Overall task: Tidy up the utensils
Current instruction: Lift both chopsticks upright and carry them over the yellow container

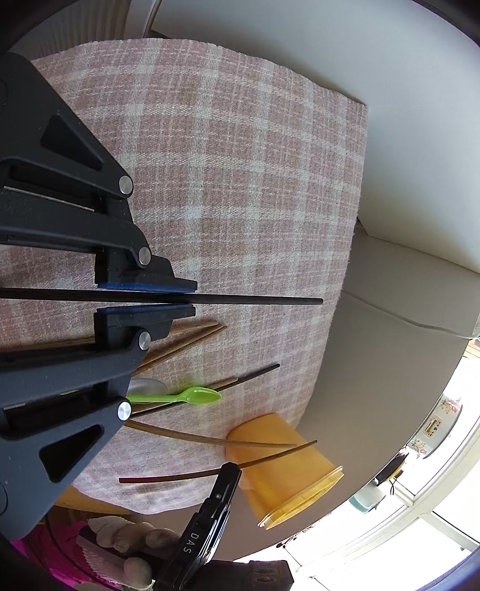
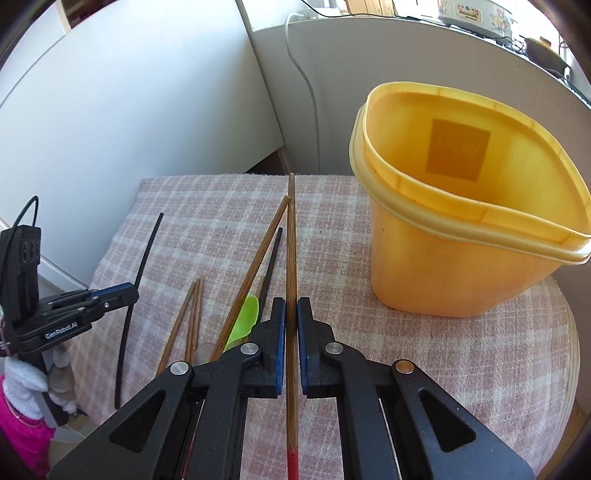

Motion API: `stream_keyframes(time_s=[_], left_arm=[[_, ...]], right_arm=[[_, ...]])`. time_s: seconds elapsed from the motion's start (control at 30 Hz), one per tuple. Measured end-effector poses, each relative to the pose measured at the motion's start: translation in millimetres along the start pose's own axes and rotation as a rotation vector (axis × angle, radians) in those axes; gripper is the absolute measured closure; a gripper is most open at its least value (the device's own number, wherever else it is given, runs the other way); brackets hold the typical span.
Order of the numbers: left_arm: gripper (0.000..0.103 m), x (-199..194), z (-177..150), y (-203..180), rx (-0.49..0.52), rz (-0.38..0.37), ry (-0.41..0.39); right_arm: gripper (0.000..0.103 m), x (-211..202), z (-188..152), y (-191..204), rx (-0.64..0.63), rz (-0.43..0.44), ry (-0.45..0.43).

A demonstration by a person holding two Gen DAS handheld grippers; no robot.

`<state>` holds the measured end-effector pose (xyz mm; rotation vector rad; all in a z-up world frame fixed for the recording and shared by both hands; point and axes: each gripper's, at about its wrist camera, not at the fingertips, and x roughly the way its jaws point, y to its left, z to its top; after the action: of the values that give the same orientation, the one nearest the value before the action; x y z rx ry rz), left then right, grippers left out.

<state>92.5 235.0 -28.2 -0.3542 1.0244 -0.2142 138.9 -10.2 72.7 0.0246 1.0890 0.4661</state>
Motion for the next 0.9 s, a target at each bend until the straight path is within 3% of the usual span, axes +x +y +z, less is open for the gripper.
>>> stream_keyframes(time_s=[0.33,0.9], left_arm=[[0.100,-71,45,18,0.026,-0.034,-0.093],[0.100,-146,101,-43,0.127,-0.117,-0.232]], right_arm=[[0.098,-29,10,3,-0.020,0.009,-0.086],[0.098,-85,10,-1,-0.027,0.030,-0.221]])
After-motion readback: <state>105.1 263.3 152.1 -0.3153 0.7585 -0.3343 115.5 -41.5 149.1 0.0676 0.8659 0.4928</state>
